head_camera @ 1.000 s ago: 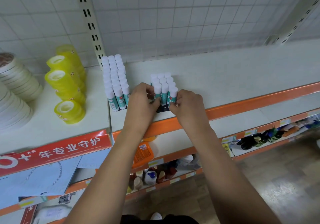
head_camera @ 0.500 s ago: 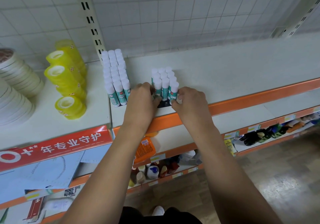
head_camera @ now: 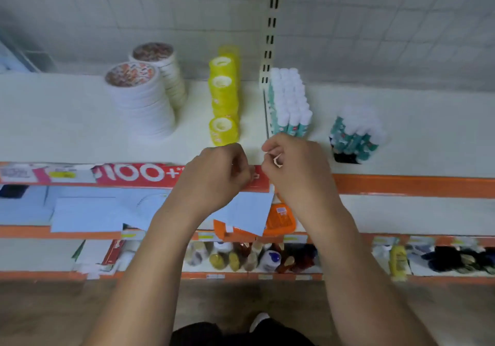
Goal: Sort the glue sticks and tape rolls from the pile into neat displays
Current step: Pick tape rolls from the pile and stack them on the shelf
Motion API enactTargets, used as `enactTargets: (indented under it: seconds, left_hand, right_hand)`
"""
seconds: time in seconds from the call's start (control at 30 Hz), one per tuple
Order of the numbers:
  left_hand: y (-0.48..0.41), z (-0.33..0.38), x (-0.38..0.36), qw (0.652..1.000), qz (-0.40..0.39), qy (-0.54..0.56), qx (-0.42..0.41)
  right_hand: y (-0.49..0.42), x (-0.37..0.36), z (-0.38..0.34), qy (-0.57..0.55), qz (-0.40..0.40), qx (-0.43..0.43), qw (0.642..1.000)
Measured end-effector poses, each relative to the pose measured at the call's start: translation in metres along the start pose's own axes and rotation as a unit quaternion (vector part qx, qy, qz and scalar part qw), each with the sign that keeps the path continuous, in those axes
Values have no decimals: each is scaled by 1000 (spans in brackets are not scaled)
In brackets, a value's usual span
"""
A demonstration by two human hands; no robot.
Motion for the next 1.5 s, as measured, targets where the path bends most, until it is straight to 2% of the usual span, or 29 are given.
enactTargets:
  seconds: [0.27, 0.4, 0.6, 1.0, 1.23, 1.5]
  left_hand:
    - [76, -161, 129, 971, 158, -136, 118]
    - [116, -237, 187, 966, 178, -108, 151]
    - [148, -313, 247, 955, 205, -131, 170]
    - [107, -419, 309, 939, 245, -116, 210]
    - [64, -475, 350, 934, 256, -118, 218]
    - [3, -545, 369, 961, 181, -109, 181]
  right_hand:
    - [6, -127, -177, -20, -85, 142, 986]
    - [13, -184, -262, -48, -131, 182, 973]
    - [30, -248, -353, -58, -136, 216, 965]
    - [-24, -338, -440, -65, -158, 229, 958]
    - [-66, -378, -481, -50, -196, 237, 950]
    - [-91, -408, -501, 18, -219, 183, 958]
Point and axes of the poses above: each hand's wrist, its own y-axis away from the middle knuckle, its own x-axis out of the back of the hand, z = x × y, the point moved 2 cm from there along -y, towards the middle knuckle, and after that the axes turned 5 degrees about z, right-handed, at the moved point
